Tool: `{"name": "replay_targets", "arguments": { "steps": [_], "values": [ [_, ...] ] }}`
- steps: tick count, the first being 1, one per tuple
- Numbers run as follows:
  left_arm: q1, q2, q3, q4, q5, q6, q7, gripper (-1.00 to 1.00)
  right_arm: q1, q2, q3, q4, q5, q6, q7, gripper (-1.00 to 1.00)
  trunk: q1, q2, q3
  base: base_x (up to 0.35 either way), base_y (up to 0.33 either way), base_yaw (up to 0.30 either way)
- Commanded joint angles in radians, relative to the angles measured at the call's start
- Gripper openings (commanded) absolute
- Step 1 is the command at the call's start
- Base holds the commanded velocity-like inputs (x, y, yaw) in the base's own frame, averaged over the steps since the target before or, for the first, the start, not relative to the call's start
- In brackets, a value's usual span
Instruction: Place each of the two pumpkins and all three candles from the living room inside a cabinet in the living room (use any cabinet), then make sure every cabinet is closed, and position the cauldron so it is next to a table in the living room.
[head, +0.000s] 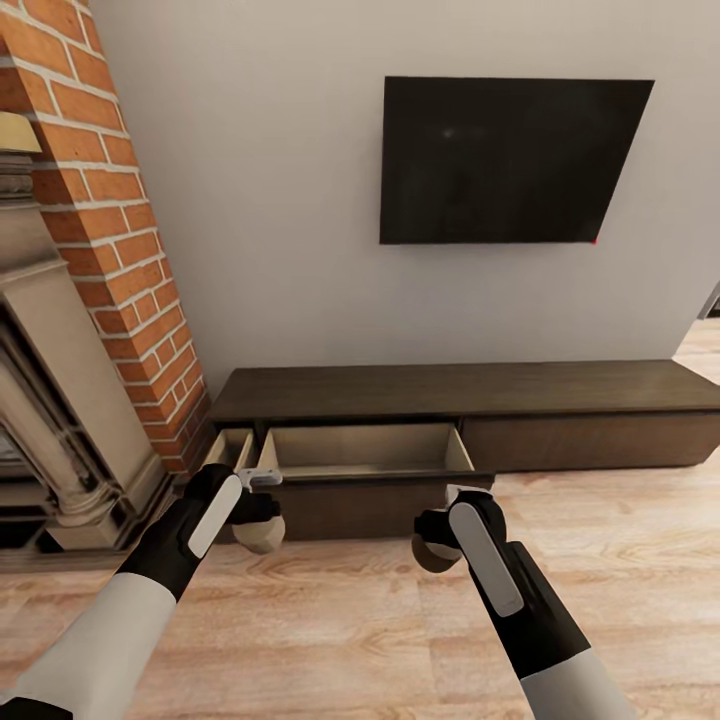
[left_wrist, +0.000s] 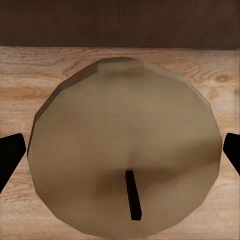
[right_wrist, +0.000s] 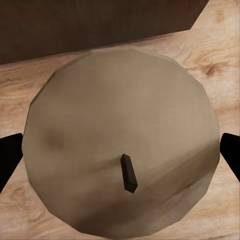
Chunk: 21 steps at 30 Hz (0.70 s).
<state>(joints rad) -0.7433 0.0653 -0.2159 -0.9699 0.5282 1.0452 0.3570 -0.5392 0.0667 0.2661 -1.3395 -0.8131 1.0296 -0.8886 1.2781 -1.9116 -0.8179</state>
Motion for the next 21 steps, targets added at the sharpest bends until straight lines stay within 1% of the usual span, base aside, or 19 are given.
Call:
{"name": "replay_targets", "arguments": {
  "steps": [1, 6, 21],
  "values": [
    [-0.001, 0.001, -0.003, -0.001, 0.01, 0.002, 0.01, -1.0, -0.001, 0.0, 0.002, -0.001, -0.009, 0.004, -0.01, -1.0, -0.004, 0.007, 0.002, 0.0, 0.0, 0.0],
    [-0.001, 0.001, -0.003, -0.003, 0.01, 0.002, 0.01, -1.0, -0.001, 0.0, 0.011, -0.001, -0.009, 0.003, -0.009, -1.0, -0.023, 0.042, 0.018, 0.0, 0.0, 0.0],
    [-0.001, -0.003, -0.003, -0.005, 0.01, 0.002, 0.01, -1.0, -0.001, 0.001, 0.015, -0.001, -0.011, 0.003, -0.009, -1.0, -0.081, 0.147, 0.065, 0.0, 0.0, 0.0]
  ]
}}
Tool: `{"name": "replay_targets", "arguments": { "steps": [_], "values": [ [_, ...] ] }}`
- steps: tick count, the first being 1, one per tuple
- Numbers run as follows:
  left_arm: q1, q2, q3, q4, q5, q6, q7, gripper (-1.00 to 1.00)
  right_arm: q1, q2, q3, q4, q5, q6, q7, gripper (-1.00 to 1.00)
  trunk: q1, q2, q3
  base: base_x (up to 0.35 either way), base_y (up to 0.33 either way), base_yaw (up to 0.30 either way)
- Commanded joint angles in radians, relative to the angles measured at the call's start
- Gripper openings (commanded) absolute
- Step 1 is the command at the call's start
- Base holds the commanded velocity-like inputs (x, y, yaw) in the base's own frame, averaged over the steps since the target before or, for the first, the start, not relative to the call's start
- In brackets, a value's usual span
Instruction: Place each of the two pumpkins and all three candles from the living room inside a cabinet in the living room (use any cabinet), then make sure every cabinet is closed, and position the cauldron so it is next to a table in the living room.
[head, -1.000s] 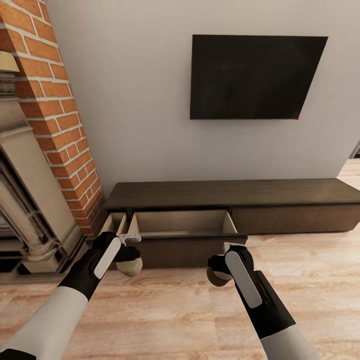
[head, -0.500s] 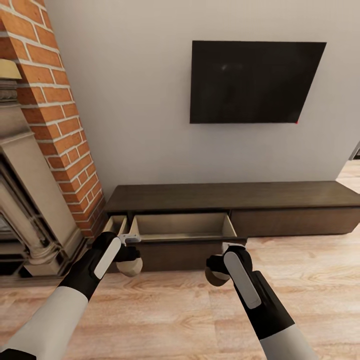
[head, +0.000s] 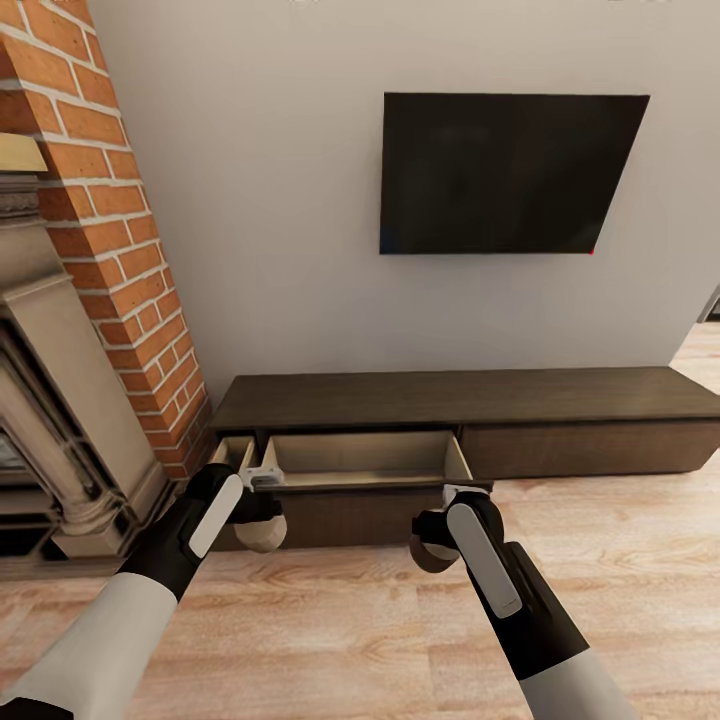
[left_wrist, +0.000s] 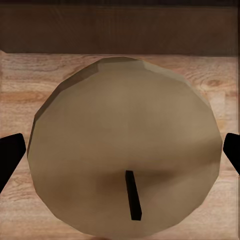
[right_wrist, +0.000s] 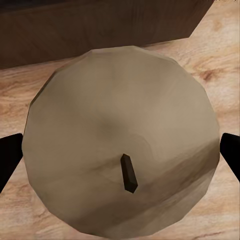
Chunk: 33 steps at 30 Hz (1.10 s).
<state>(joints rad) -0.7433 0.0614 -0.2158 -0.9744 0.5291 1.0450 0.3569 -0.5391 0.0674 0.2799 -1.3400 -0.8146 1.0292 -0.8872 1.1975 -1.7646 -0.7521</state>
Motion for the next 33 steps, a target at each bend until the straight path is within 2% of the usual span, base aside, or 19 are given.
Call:
{"name": "replay_targets", "arguments": {
  "steps": [1, 4, 12, 21, 33],
  "values": [
    [-0.001, 0.001, -0.003, -0.001, 0.009, 0.002, 0.01, -1.0, -0.001, 0.0, 0.001, -0.001, -0.009, 0.003, -0.01, -1.0, -0.004, 0.007, 0.002, 0.0, 0.0, 0.0],
    [-0.001, -0.001, -0.004, -0.002, 0.009, 0.002, 0.01, -1.0, -0.001, -0.001, 0.001, -0.001, -0.008, 0.003, -0.01, -1.0, -0.016, 0.028, 0.012, 0.0, 0.0, 0.0],
    [-0.001, -0.028, -0.004, -0.004, 0.008, 0.002, 0.01, -1.0, -0.001, -0.001, 0.002, -0.003, -0.008, 0.004, -0.011, -1.0, -0.046, 0.084, 0.037, 0.0, 0.0, 0.0],
    [-0.001, -0.031, -0.004, -0.011, 0.008, 0.002, 0.01, -1.0, -0.001, -0.005, 0.022, -0.005, -0.006, 0.002, -0.018, -1.0, -0.081, 0.147, 0.065, 0.0, 0.0, 0.0],
    [-0.001, -0.031, -0.004, -0.012, 0.008, 0.002, 0.01, -1.0, -0.002, -0.008, 0.025, -0.005, -0.005, 0.003, -0.016, -1.0, -0.127, 0.231, 0.102, 0.0, 0.0, 0.0]
  ]
}}
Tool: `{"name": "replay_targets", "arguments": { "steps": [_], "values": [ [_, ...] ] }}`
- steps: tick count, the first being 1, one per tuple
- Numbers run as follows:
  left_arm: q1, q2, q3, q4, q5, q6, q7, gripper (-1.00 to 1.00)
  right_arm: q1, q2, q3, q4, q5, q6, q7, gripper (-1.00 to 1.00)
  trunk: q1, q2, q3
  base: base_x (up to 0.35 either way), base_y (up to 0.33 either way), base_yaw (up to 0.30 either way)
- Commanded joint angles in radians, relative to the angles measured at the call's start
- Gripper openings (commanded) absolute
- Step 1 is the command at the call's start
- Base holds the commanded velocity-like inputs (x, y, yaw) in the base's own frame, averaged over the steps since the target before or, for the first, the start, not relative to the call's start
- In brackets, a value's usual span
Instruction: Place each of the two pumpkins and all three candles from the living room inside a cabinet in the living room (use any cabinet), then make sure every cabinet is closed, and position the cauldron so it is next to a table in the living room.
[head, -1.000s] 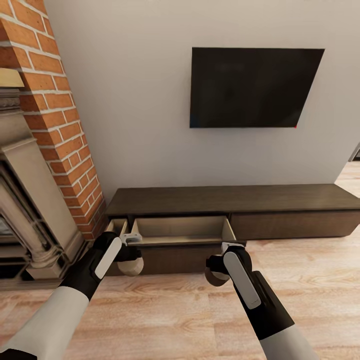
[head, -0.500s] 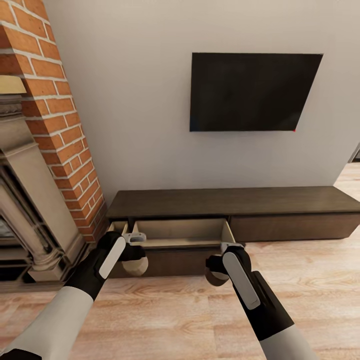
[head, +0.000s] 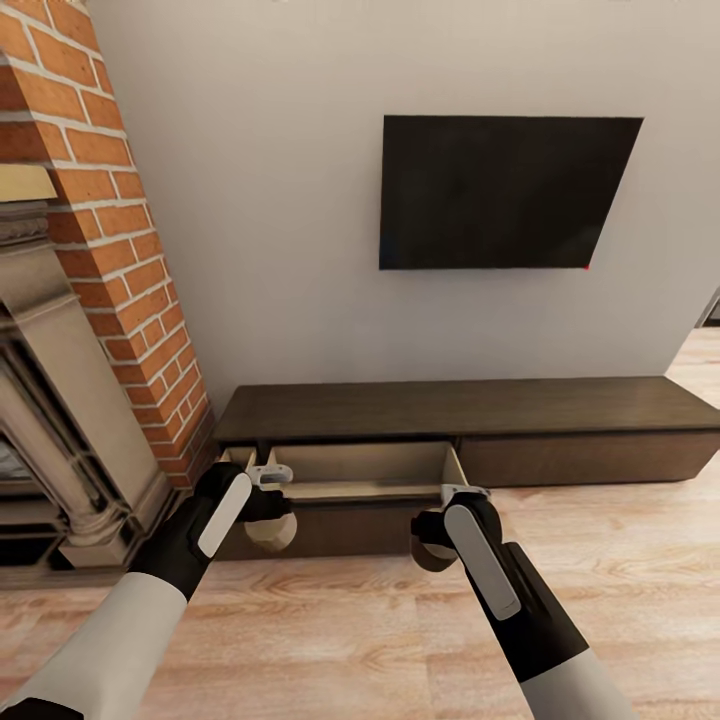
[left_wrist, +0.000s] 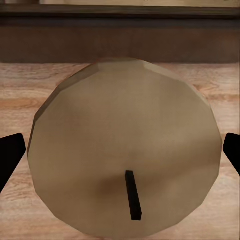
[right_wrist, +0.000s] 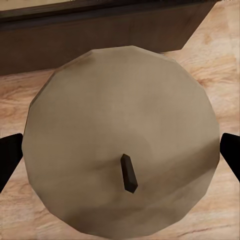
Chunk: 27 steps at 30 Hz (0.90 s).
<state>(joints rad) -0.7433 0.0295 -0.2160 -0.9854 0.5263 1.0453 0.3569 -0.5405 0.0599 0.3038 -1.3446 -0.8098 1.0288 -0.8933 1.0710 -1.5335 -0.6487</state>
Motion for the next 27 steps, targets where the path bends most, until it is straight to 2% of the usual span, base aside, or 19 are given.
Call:
{"name": "replay_targets", "arguments": {
  "steps": [1, 7, 10, 15, 23, 27],
  "values": [
    [-0.001, 0.001, -0.003, -0.001, 0.011, 0.002, 0.01, -1.0, -0.001, 0.001, 0.001, -0.001, -0.01, 0.003, -0.01, -1.0, -0.004, 0.007, 0.002, 0.0, 0.0, 0.0],
    [-0.001, 0.0, -0.003, -0.001, 0.01, 0.002, 0.01, -1.0, -0.001, 0.002, 0.013, 0.0, -0.007, 0.004, -0.014, -1.0, -0.027, 0.049, 0.021, 0.0, 0.0, 0.0],
    [-0.001, -0.02, -0.004, -0.001, 0.009, 0.002, 0.01, -1.0, 0.0, -0.002, 0.016, -0.001, -0.005, 0.006, -0.014, -1.0, -0.038, 0.07, 0.03, 0.0, 0.0, 0.0],
    [-0.001, -0.038, -0.006, 0.0, 0.007, 0.002, 0.01, -1.0, 0.0, 0.002, 0.016, -0.001, -0.006, 0.008, -0.014, -1.0, -0.058, 0.105, 0.046, 0.0, 0.0, 0.0],
    [-0.001, -0.043, -0.006, 0.007, 0.006, 0.002, 0.01, -1.0, 0.001, 0.004, 0.011, 0.006, -0.008, 0.002, -0.006, -1.0, -0.088, 0.161, 0.071, 0.0, 0.0, 0.0],
    [-0.002, -0.049, -0.006, 0.045, 0.006, 0.002, 0.01, -1.0, -0.001, 0.005, 0.012, 0.013, -0.005, 0.001, -0.003, -1.0, -0.104, 0.189, 0.084, 0.0, 0.0, 0.0]
  ]
}}
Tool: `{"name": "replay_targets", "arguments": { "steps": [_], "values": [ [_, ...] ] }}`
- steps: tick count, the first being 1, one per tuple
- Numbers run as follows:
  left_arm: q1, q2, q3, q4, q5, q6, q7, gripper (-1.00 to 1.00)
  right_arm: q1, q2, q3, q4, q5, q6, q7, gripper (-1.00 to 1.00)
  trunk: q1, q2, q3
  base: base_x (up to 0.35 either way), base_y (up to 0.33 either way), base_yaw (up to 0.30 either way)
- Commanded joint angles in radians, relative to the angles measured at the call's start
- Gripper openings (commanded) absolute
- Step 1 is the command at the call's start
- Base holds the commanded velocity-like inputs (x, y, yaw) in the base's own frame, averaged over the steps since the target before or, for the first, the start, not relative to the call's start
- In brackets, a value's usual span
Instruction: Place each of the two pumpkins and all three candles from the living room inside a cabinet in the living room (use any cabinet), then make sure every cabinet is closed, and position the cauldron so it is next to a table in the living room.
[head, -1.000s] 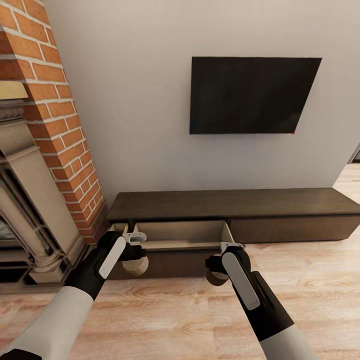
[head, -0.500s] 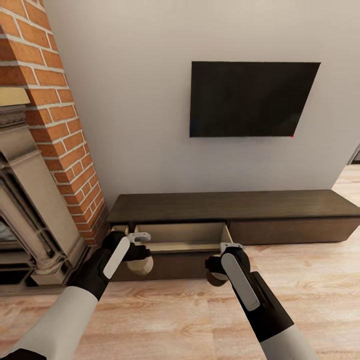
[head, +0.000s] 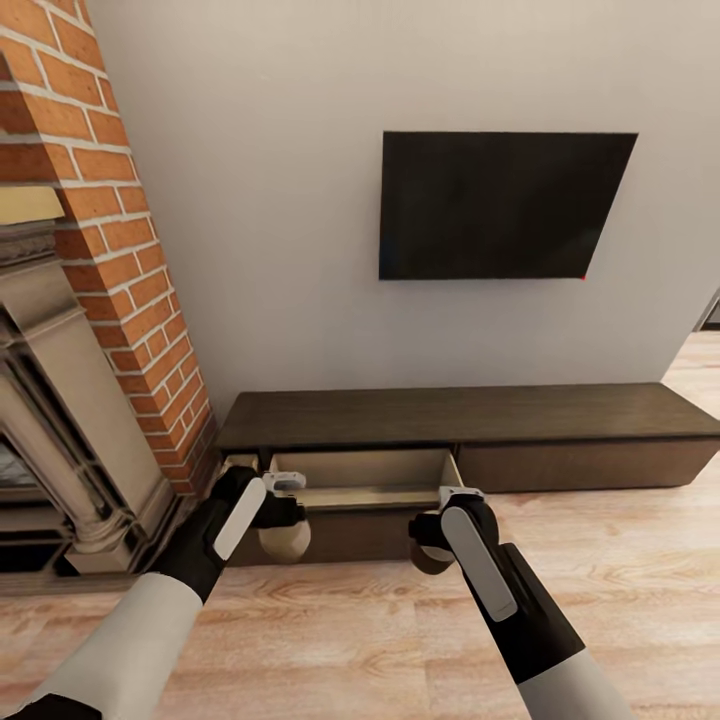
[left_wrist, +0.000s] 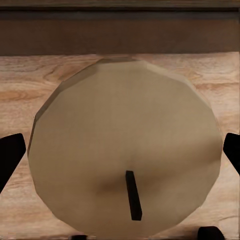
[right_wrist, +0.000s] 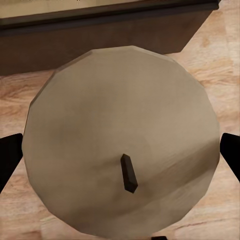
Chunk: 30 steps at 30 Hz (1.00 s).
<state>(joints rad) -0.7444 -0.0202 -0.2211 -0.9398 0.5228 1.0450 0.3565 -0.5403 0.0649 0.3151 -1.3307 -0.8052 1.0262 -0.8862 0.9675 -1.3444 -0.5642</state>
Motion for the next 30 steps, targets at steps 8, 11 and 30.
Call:
{"name": "replay_targets", "arguments": {
  "steps": [8, 11, 30],
  "values": [
    [-0.034, -0.012, -0.001, 0.105, 0.009, 0.002, 0.008, -1.0, -0.001, 0.001, 0.004, -0.001, -0.005, 0.002, -0.009, -1.0, -0.031, 0.056, 0.024, 0.0, 0.0, 0.0],
    [-0.052, -0.012, -0.001, 0.139, 0.01, 0.002, 0.007, -1.0, -0.001, 0.001, 0.004, 0.0, -0.004, 0.002, -0.008, -1.0, -0.042, 0.077, 0.034, 0.0, 0.0, 0.0],
    [-0.069, -0.049, -0.001, 0.152, 0.01, 0.002, 0.006, -1.0, -0.001, 0.002, 0.045, 0.001, -0.003, 0.003, -0.019, -1.0, -0.054, 0.098, 0.043, 0.082, -0.004, 0.0]
  ]
}}
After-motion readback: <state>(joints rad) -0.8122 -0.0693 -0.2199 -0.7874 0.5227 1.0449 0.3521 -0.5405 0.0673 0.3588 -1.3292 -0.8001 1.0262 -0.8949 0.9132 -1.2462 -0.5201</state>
